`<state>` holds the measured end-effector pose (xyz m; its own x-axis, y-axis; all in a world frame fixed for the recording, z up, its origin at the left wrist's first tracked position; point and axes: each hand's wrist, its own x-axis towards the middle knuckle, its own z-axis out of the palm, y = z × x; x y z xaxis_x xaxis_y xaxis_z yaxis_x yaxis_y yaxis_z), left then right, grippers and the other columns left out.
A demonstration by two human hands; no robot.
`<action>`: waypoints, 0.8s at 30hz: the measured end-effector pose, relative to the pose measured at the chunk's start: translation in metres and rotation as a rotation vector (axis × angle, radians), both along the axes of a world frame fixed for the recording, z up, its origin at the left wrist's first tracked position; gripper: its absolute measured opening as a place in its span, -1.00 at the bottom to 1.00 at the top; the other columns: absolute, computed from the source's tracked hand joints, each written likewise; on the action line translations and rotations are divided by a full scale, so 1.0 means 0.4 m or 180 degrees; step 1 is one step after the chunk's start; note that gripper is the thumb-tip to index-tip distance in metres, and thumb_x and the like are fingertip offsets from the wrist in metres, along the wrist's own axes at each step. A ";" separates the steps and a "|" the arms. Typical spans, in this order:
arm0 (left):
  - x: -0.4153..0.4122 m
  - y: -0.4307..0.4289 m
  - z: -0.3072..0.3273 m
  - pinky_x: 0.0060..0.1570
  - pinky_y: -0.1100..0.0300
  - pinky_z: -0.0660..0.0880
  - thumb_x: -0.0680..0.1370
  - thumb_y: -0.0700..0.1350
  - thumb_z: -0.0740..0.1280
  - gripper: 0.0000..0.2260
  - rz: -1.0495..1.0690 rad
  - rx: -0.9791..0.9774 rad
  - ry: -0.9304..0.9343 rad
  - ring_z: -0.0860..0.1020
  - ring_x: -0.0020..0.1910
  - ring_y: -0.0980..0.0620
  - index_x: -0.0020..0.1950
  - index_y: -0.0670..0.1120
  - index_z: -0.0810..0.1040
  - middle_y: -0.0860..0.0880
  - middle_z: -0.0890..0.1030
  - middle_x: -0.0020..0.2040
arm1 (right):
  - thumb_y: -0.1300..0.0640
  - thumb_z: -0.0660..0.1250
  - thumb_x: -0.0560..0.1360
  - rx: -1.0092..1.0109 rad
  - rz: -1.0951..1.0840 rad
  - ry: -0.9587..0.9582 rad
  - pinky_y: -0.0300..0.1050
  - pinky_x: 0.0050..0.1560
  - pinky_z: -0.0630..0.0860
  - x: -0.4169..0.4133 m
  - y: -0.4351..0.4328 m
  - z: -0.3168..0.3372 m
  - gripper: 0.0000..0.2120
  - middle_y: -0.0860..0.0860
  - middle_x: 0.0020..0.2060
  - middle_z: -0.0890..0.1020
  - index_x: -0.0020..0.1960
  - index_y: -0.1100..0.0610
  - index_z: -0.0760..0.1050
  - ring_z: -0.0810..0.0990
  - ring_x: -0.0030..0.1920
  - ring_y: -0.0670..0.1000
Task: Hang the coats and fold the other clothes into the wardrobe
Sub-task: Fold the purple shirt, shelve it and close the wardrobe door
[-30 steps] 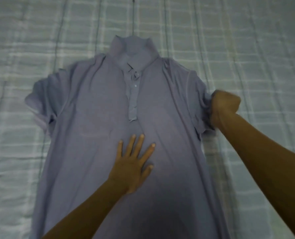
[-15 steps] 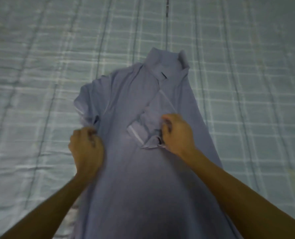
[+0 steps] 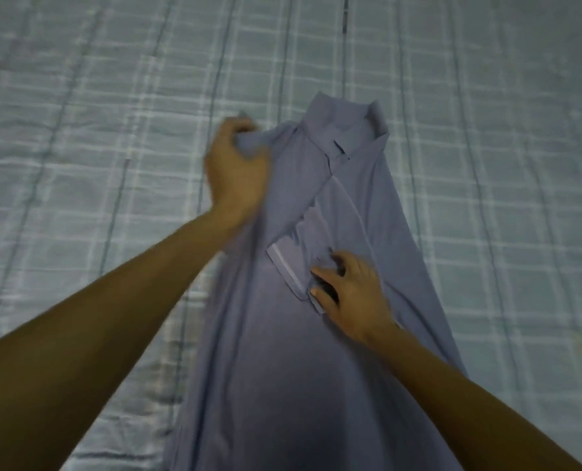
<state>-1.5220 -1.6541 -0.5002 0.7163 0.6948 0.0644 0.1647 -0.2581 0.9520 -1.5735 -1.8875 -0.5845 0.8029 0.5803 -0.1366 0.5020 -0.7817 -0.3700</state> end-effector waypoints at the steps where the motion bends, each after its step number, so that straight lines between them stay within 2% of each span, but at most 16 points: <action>1: 0.001 -0.069 0.020 -0.21 0.49 0.38 0.44 -0.25 0.35 -0.76 -0.0811 -0.0020 -0.0114 0.48 -0.28 0.35 0.09 -0.07 0.51 0.15 0.52 -0.14 | -0.09 0.21 0.49 0.0196 -0.0090 0.0021 0.11 0.00 0.53 -0.008 -0.003 0.009 -0.66 0.18 0.14 0.55 0.09 0.07 0.61 0.56 0.04 0.22; 3: -0.020 -0.204 0.030 -0.09 0.43 0.42 0.49 -0.20 0.32 -0.61 -0.2510 0.0124 0.0134 0.52 -0.17 0.30 0.32 -0.06 0.42 0.08 0.56 0.00 | 0.01 0.16 0.50 0.0576 -0.0415 -0.0067 -0.06 -0.23 0.49 -0.022 -0.028 0.021 -0.69 0.16 -0.05 0.58 -0.03 0.16 0.60 0.57 -0.15 0.19; 4: -0.040 -0.252 0.024 0.00 0.39 0.43 0.54 -0.16 0.28 -0.59 -0.3016 0.0419 0.0240 0.54 -0.05 0.22 0.39 -0.03 0.38 0.05 0.58 0.10 | 0.07 0.15 0.48 0.0690 -0.0675 -0.0143 -0.12 -0.29 0.40 -0.027 -0.053 0.025 -0.72 0.16 -0.14 0.57 -0.09 0.20 0.58 0.55 -0.22 0.18; 5: -0.059 -0.279 0.004 0.05 0.37 0.41 0.57 -0.12 0.23 -0.63 -0.3166 0.0713 0.0223 0.54 0.06 0.15 0.39 -0.02 0.39 0.03 0.58 0.17 | 0.11 0.15 0.47 0.0782 -0.1019 -0.0211 -0.13 -0.30 0.36 -0.029 -0.083 0.031 -0.75 0.16 -0.20 0.57 -0.13 0.22 0.56 0.54 -0.25 0.18; 6: -0.080 -0.287 -0.017 0.07 0.37 0.40 0.57 -0.12 0.20 -0.68 -0.3012 0.0858 0.0161 0.55 0.09 0.09 0.33 -0.04 0.47 0.00 0.60 0.17 | 0.15 0.17 0.45 0.0837 -0.1462 -0.0238 -0.09 -0.26 0.39 -0.032 -0.118 0.034 -0.79 0.16 -0.22 0.59 -0.15 0.21 0.56 0.55 -0.24 0.19; 8: -0.129 -0.265 -0.065 0.05 0.26 0.43 0.52 -0.16 0.19 -0.73 -0.2401 0.0959 0.0183 0.59 0.02 -0.05 0.14 -0.11 0.59 -0.06 0.64 0.05 | 0.25 0.24 0.42 0.0834 -0.2318 -0.0209 0.00 -0.11 0.46 -0.037 -0.191 0.031 -0.88 0.16 -0.20 0.61 -0.13 0.18 0.56 0.58 -0.18 0.20; 10: -0.191 -0.226 -0.117 0.05 0.17 0.43 0.49 -0.15 0.17 -0.74 -0.2143 0.1313 0.0392 0.59 -0.02 -0.12 0.06 -0.13 0.61 -0.09 0.64 0.00 | 0.31 0.27 0.42 0.0768 -0.2634 -0.0177 0.04 -0.07 0.45 -0.048 -0.242 0.023 -0.90 0.16 -0.18 0.59 -0.13 0.18 0.53 0.57 -0.15 0.22; 14: -0.370 -0.172 -0.188 0.08 0.00 0.46 0.54 -0.06 0.17 -0.68 -0.2053 0.1535 0.1125 0.51 0.03 -0.13 0.21 -0.16 0.50 -0.15 0.54 0.10 | 0.21 0.22 0.38 0.0789 -0.2334 -0.0213 0.06 0.00 0.43 -0.100 -0.276 0.008 -0.80 0.17 -0.11 0.56 -0.05 0.18 0.54 0.53 -0.07 0.22; 17: -0.525 -0.169 -0.199 0.13 0.04 0.39 0.53 0.04 0.19 -0.56 -0.1923 0.1808 0.1553 0.43 0.11 -0.12 0.32 -0.17 0.41 -0.20 0.46 0.19 | 0.13 0.23 0.38 0.0572 -0.2234 -0.0197 0.07 0.10 0.38 -0.146 -0.291 0.009 -0.69 0.19 0.05 0.52 0.09 0.16 0.54 0.49 0.04 0.22; 21: -0.699 -0.201 -0.193 0.21 -0.11 0.35 0.55 0.10 0.18 -0.50 -0.2261 0.2225 0.2016 0.36 0.24 -0.24 0.38 -0.18 0.35 -0.27 0.33 0.34 | 0.08 0.27 0.45 0.0194 -0.2115 -0.0205 0.18 0.20 0.38 -0.209 -0.365 -0.009 -0.63 0.24 0.19 0.48 0.21 0.18 0.49 0.46 0.17 0.27; 24: -0.783 -0.264 -0.193 0.28 -0.20 0.28 0.58 0.16 0.04 -0.46 -0.2676 0.2518 0.2054 0.28 0.36 -0.27 0.42 -0.16 0.34 -0.31 0.27 0.41 | -0.01 0.22 0.52 0.0136 -0.2200 -0.0243 0.21 0.20 0.37 -0.276 -0.431 -0.005 -0.56 0.24 0.22 0.48 0.32 0.20 0.40 0.45 0.19 0.25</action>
